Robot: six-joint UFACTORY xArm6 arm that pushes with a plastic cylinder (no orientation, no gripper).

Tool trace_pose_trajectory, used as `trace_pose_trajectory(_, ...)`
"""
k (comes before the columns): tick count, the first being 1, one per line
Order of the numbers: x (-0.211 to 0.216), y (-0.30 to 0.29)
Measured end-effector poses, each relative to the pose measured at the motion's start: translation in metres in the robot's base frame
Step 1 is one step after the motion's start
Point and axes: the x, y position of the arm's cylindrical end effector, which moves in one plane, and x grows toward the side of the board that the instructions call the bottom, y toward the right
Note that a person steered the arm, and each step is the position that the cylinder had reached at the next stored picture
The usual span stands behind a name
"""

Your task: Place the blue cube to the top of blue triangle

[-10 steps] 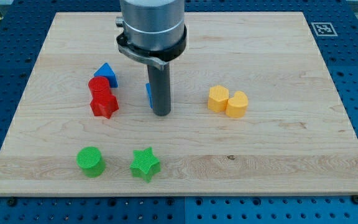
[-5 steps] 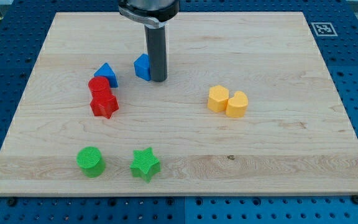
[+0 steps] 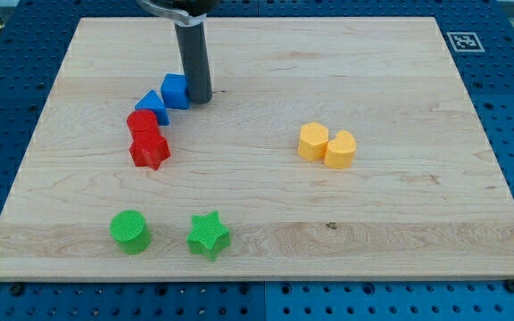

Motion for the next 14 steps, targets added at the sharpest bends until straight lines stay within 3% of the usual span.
trace_pose_trajectory(14, -0.032, -0.019)
